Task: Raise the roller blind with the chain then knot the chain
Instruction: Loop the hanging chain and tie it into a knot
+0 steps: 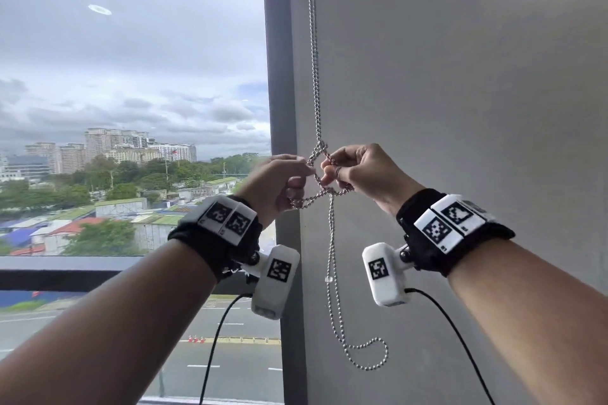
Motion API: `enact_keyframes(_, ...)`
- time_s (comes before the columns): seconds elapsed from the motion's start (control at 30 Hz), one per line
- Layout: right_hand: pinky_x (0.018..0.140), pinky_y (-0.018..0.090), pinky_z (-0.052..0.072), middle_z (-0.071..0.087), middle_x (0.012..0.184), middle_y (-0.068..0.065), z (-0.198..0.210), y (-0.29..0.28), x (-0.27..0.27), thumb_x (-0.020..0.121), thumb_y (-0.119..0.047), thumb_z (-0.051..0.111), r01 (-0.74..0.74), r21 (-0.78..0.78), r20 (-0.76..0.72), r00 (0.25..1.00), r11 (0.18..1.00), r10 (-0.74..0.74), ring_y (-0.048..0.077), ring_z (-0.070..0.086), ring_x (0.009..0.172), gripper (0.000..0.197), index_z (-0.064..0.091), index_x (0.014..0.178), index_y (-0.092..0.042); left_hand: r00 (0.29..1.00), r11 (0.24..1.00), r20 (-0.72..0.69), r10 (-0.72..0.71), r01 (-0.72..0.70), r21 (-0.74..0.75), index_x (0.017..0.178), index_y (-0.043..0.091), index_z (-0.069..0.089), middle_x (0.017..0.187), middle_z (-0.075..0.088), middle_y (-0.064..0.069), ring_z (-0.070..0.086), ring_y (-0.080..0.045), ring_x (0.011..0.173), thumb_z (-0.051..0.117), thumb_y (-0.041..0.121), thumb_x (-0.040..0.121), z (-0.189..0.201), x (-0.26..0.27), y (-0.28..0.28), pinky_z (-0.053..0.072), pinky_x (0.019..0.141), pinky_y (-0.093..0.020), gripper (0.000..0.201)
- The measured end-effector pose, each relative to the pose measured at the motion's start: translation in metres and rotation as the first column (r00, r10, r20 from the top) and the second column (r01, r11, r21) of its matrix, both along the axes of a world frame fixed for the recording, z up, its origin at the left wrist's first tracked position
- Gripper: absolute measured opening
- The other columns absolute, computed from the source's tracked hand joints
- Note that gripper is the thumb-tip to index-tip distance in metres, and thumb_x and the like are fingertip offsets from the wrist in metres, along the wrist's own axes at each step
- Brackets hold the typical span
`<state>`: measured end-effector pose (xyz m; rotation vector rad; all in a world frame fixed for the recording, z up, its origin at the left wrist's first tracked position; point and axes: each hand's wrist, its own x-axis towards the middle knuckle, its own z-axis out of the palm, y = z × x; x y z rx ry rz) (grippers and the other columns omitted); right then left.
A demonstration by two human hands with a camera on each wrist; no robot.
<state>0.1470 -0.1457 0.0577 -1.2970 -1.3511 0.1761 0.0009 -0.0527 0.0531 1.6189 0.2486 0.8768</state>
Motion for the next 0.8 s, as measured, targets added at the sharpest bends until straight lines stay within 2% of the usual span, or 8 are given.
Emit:
enact_keyframes(0.1, 0.057, 0.021, 0.043, 0.073, 0.073, 0.006, -0.002, 0.001, 0.0, 0.088, 0.0, 0.065, 0.055, 0.011, 0.013, 0.998, 0.998, -0.055, 0.004, 0.053, 0.05, 0.007, 0.07, 0.089, -0.005, 0.967, 0.995, -0.252, 0.026, 0.0, 0.104, 0.07, 0.011, 0.052, 0.062, 0.041, -0.007, 0.05, -0.017, 0.048, 0.062, 0.005, 0.08, -0.008, -0.006, 0.001, 0.046, 0.054, -0.026, 0.015)
enact_keyframes(0.23, 0.063, 0.024, 0.042, 0.073, 0.075, 0.008, -0.003, 0.004, 0.002, 0.088, -0.003, 0.066, 0.103, 0.039, -0.021, 0.995, 0.994, -0.102, 0.007, 0.05, 0.054, 0.007, 0.071, 0.09, -0.006, 0.928, 0.962, -0.318, 0.196, -0.118, 0.247, 0.064, 0.008, 0.056, 0.053, 0.044, -0.006, 0.045, -0.018, 0.046, 0.065, 0.008, 0.077, -0.02, -0.012, 0.005, 0.041, 0.052, -0.025, 0.016)
enact_keyframes(0.43, 0.058, 0.021, 0.049, 0.066, 0.066, 0.007, -0.012, 0.009, 0.017, 0.089, 0.0, 0.064, 0.055, 0.063, -0.151, 0.988, 0.996, -0.045, 0.012, 0.06, 0.055, 0.014, 0.067, 0.081, -0.011, 0.989, 0.984, 0.147, 0.021, 0.006, -0.179, 0.055, 0.01, 0.05, 0.044, 0.038, -0.003, 0.047, -0.015, 0.041, 0.062, 0.004, 0.079, -0.039, -0.017, 0.021, 0.054, 0.079, -0.039, 0.027)
enact_keyframes(0.6, 0.051, 0.016, 0.047, 0.066, 0.067, 0.007, -0.012, 0.008, 0.019, 0.089, 0.001, 0.064, 0.067, 0.061, -0.152, 0.987, 0.996, -0.058, 0.004, 0.059, 0.048, 0.013, 0.068, 0.082, -0.009, 0.956, 0.979, 0.289, 0.047, 0.014, -0.205, 0.056, 0.012, 0.054, 0.055, 0.037, -0.003, 0.06, -0.018, 0.064, 0.067, 0.011, 0.077, -0.042, -0.016, 0.028, 0.043, 0.096, -0.031, 0.025)
enact_keyframes(0.63, 0.048, 0.014, 0.045, 0.065, 0.067, 0.007, -0.012, 0.007, 0.019, 0.089, 0.001, 0.064, 0.06, 0.063, -0.162, 0.986, 0.996, -0.049, 0.002, 0.059, 0.046, 0.011, 0.068, 0.084, -0.007, 0.947, 0.967, 0.318, 0.041, 0.043, -0.25, 0.059, 0.011, 0.055, 0.055, 0.038, -0.004, 0.063, -0.019, 0.063, 0.063, 0.01, 0.081, -0.042, -0.016, 0.027, 0.047, 0.09, -0.03, 0.023)
enact_keyframes(0.7, 0.044, 0.012, 0.043, 0.064, 0.069, 0.009, -0.012, 0.006, 0.017, 0.09, 0.002, 0.063, 0.055, 0.06, -0.17, 0.984, 0.997, -0.044, 0.0, 0.059, 0.043, 0.007, 0.068, 0.089, -0.004, 0.949, 0.965, 0.314, 0.004, 0.079, -0.251, 0.065, 0.011, 0.056, 0.049, 0.034, 0.001, 0.047, -0.012, 0.043, 0.06, 0.014, 0.084, -0.043, -0.018, 0.025, 0.049, 0.054, -0.024, 0.02)
enact_keyframes(0.73, 0.044, 0.012, 0.044, 0.064, 0.069, 0.009, -0.013, 0.007, 0.017, 0.09, 0.002, 0.063, 0.06, 0.058, -0.176, 0.983, 0.997, -0.049, -0.001, 0.059, 0.043, 0.007, 0.067, 0.091, -0.003, 0.963, 0.978, 0.27, -0.005, 0.061, -0.2, 0.067, 0.012, 0.055, 0.046, 0.03, 0.004, 0.032, -0.009, 0.037, 0.061, 0.019, 0.083, -0.044, -0.018, 0.023, 0.033, 0.041, -0.02, 0.019)
enact_keyframes(0.8, 0.042, 0.012, 0.043, 0.063, 0.069, 0.009, -0.013, 0.006, 0.018, 0.09, 0.003, 0.062, 0.071, 0.062, -0.204, 0.977, 0.996, -0.057, -0.001, 0.058, 0.041, 0.007, 0.066, 0.092, -0.001, 0.995, 0.999, 0.098, 0.037, -0.033, -0.041, 0.069, 0.013, 0.056, 0.046, 0.028, 0.005, 0.018, -0.009, 0.038, 0.064, 0.022, 0.082, -0.047, -0.02, 0.023, 0.011, 0.042, -0.021, 0.018)
